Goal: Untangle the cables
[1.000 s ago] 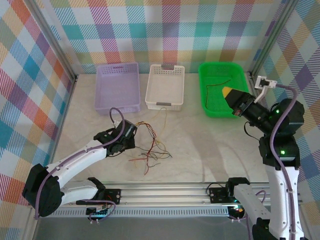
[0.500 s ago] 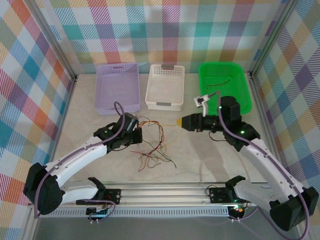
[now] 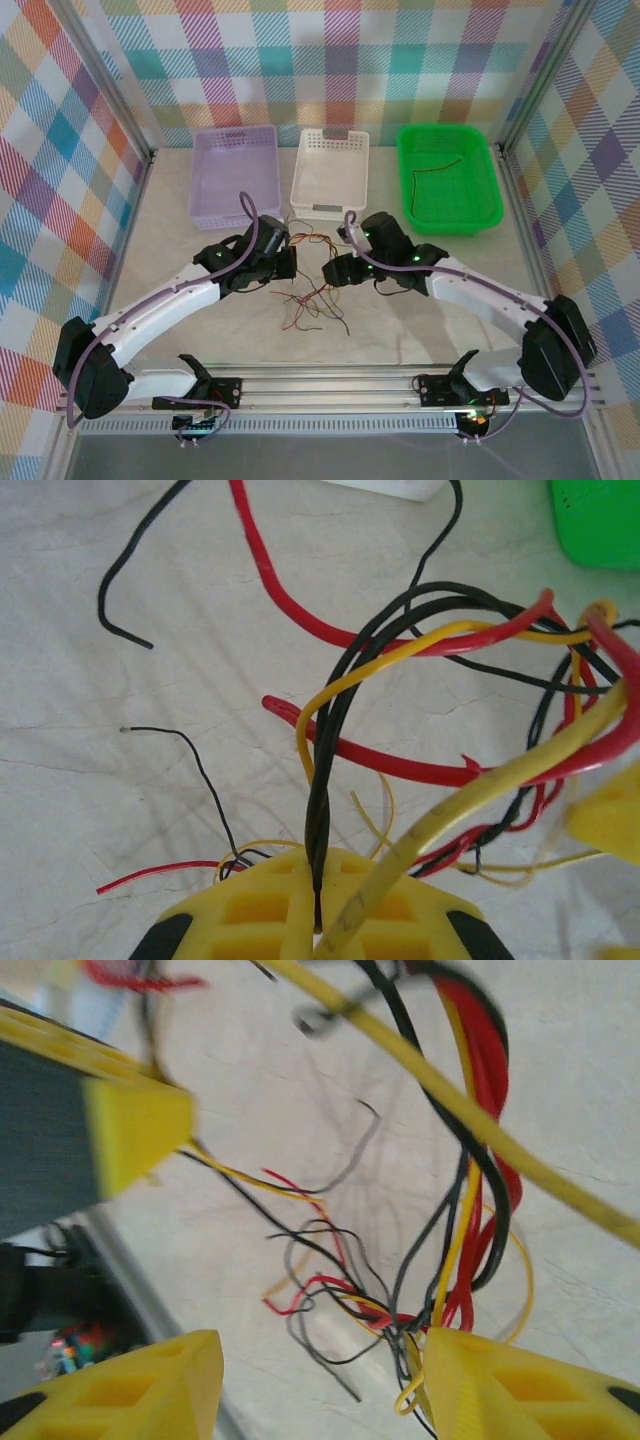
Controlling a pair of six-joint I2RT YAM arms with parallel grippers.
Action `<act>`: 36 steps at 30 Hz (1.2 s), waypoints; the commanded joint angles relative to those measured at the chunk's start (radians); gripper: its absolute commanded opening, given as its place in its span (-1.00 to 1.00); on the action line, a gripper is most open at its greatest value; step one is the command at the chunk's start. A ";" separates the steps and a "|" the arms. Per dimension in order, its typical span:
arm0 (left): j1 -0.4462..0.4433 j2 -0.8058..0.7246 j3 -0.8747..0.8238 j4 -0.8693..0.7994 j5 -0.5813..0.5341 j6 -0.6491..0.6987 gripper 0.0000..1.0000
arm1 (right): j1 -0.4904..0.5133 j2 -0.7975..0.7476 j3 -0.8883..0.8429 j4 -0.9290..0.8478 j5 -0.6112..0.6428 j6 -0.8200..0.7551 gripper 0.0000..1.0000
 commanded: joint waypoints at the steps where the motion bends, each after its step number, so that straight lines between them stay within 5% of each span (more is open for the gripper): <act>1: -0.010 0.003 0.038 -0.035 -0.018 0.006 -1.00 | 0.030 0.041 0.051 -0.041 0.165 -0.045 0.06; 4: -0.012 0.002 0.038 -0.032 -0.011 0.005 -1.00 | 0.061 0.076 0.076 -0.059 0.229 -0.058 -0.05; 14: -0.013 -0.012 0.036 -0.059 -0.038 0.024 -1.00 | 0.067 0.054 0.071 -0.062 0.261 -0.057 -1.00; 20: -0.006 0.004 0.041 -0.112 -0.083 0.048 -1.00 | 0.054 -0.122 0.006 0.007 0.168 -0.041 -1.00; 27: -0.012 0.000 0.004 0.041 0.193 0.044 -0.02 | -0.024 -0.230 -0.020 0.122 -0.097 0.053 -1.00; 36: -0.085 -0.115 -0.107 0.369 0.444 -0.005 0.23 | -0.105 -0.252 -0.031 0.268 -0.305 0.167 -1.00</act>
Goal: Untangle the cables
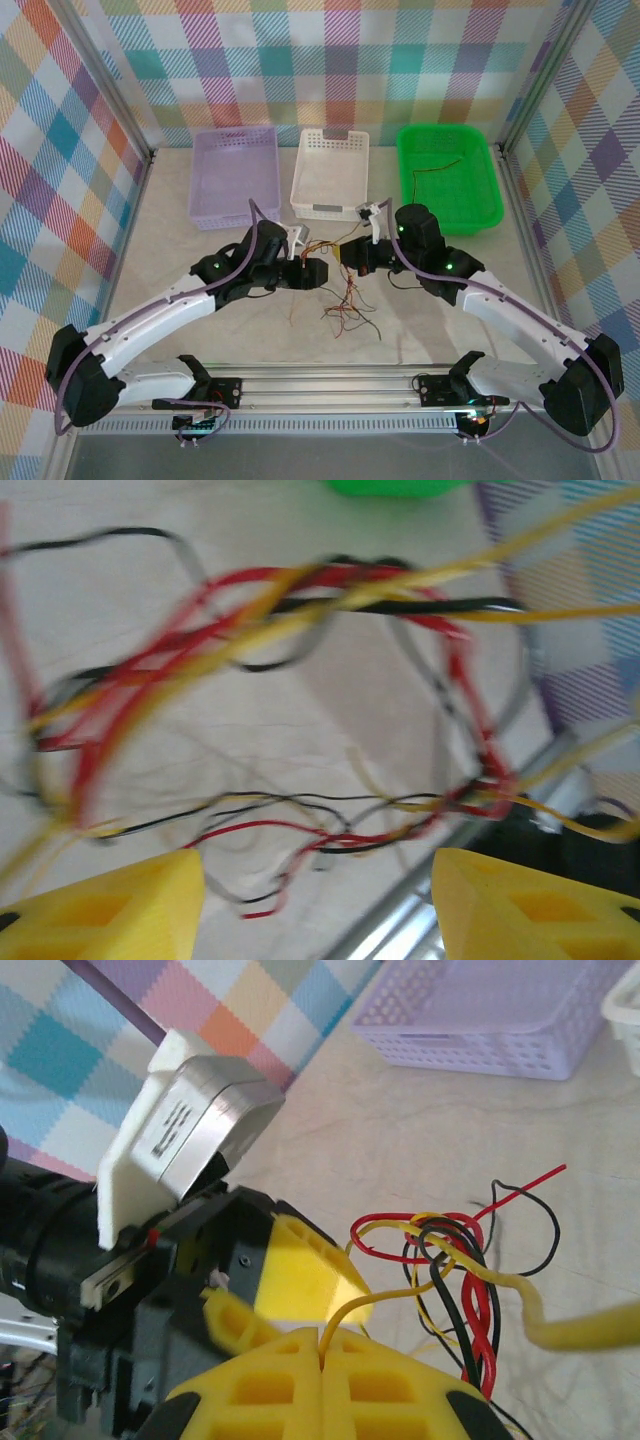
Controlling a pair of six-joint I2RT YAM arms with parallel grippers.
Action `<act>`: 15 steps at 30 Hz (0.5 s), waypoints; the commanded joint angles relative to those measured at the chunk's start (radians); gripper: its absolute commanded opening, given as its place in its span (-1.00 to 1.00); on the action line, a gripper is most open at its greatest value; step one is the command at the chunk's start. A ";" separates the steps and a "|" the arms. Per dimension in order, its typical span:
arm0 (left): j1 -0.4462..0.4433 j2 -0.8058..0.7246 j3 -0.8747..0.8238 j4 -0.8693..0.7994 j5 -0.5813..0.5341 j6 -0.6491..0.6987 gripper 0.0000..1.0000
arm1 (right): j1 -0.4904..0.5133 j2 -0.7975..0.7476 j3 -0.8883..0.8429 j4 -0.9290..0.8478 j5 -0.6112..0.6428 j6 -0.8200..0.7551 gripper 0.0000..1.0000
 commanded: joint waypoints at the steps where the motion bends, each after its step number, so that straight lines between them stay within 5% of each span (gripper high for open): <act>1: -0.038 -0.044 -0.039 0.171 0.111 -0.021 0.24 | -0.027 -0.018 0.002 0.123 -0.137 0.075 -1.00; 15: -0.110 -0.021 -0.063 0.147 -0.149 0.003 0.25 | -0.039 -0.047 0.009 0.214 -0.213 0.208 -1.00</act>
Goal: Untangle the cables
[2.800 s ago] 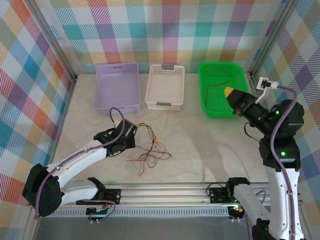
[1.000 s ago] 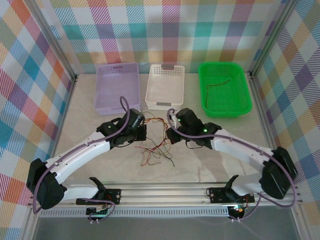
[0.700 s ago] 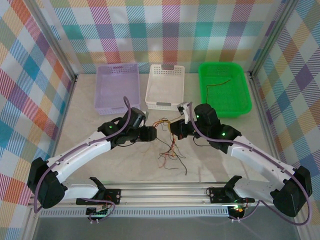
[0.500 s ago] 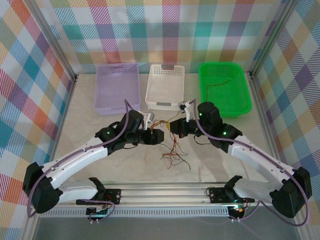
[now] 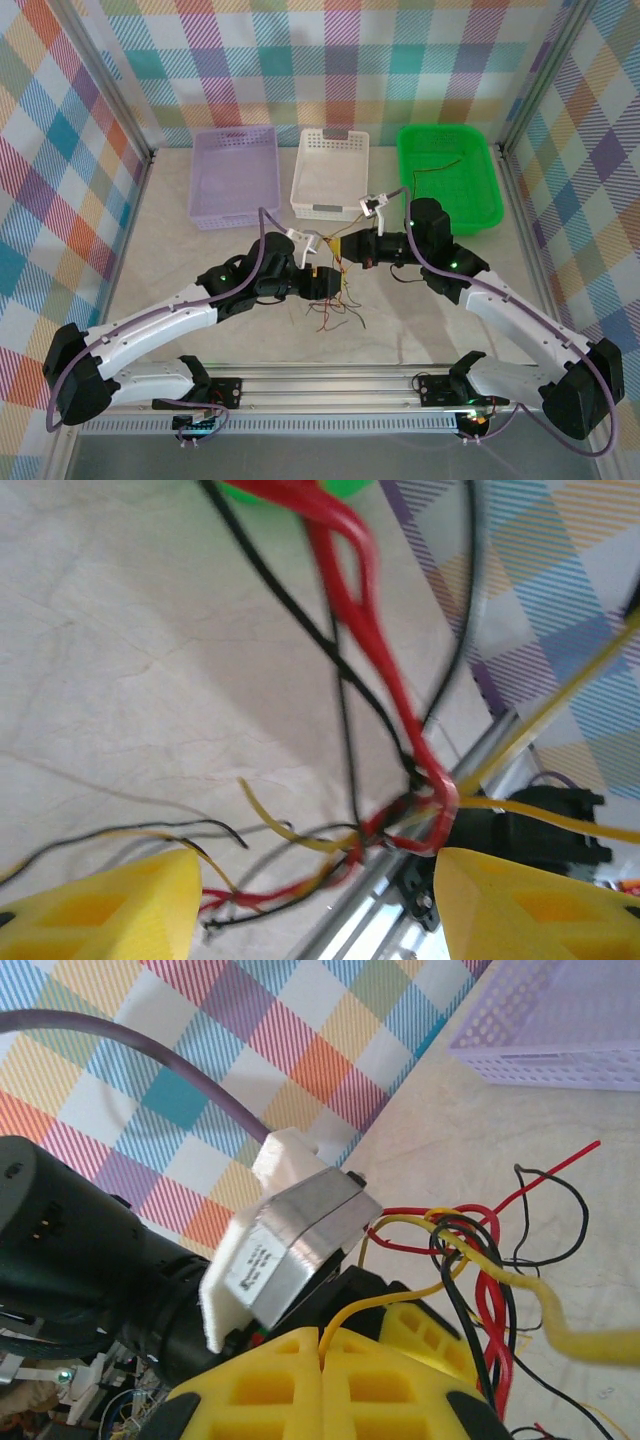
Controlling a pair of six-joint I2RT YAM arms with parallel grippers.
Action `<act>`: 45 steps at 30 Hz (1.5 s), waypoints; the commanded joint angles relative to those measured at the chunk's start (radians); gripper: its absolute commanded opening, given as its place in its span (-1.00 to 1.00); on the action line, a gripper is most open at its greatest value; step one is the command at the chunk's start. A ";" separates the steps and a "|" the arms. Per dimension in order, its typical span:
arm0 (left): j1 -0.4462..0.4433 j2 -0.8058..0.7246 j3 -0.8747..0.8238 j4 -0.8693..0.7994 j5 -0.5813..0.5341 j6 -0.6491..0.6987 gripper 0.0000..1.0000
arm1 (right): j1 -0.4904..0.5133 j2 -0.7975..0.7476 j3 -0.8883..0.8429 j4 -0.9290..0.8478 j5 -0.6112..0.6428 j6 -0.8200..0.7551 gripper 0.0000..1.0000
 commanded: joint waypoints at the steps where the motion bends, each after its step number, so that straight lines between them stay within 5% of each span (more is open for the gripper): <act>1: -0.010 -0.016 -0.017 0.013 -0.113 0.013 0.25 | -0.004 -0.037 0.006 0.093 -0.055 0.057 -1.00; 39: -0.068 0.002 -0.117 0.433 -0.286 -0.050 0.26 | -0.002 -0.059 -0.109 0.326 -0.112 0.273 -1.00; 45: -0.068 0.041 -0.105 0.487 -0.257 -0.081 -0.08 | -0.002 -0.061 -0.128 0.369 -0.114 0.302 -1.00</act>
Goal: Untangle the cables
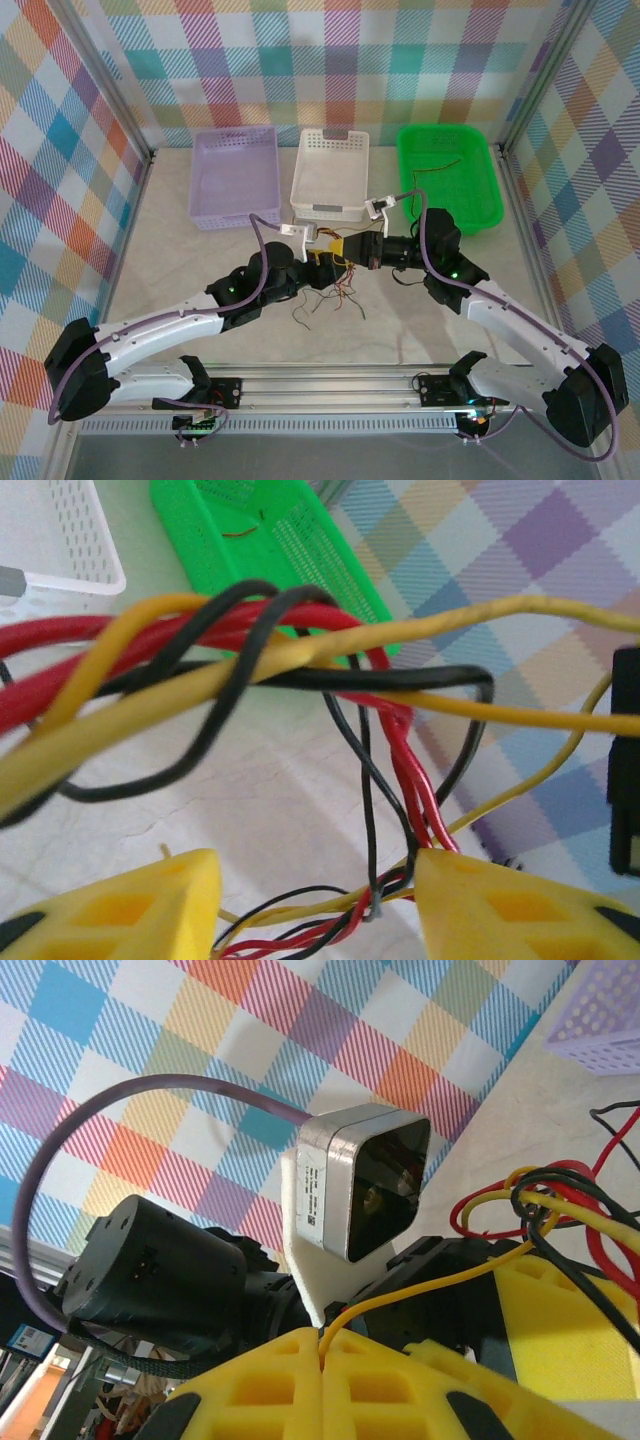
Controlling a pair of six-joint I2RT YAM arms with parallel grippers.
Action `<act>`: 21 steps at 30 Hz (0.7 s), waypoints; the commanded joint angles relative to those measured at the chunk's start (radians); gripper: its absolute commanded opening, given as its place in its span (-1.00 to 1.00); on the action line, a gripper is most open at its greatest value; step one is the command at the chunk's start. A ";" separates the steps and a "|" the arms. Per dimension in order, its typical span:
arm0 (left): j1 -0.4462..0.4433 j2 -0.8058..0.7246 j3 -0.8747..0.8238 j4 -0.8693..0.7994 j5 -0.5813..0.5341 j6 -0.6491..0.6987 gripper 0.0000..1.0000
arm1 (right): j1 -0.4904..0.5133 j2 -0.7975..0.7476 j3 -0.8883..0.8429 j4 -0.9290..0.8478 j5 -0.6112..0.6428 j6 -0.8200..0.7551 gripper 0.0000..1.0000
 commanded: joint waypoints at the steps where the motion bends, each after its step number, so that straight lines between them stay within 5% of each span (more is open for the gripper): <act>1: -0.010 0.035 0.013 0.078 0.004 -0.020 -0.14 | -0.002 -0.017 -0.012 0.082 -0.027 0.033 -1.00; 14: -0.010 0.053 0.037 0.016 -0.034 -0.001 -1.00 | -0.003 -0.082 0.013 -0.006 -0.001 0.005 -1.00; 21: -0.007 -0.012 0.012 -0.154 -0.057 0.034 -1.00 | -0.116 -0.218 0.062 -0.281 0.107 -0.076 -1.00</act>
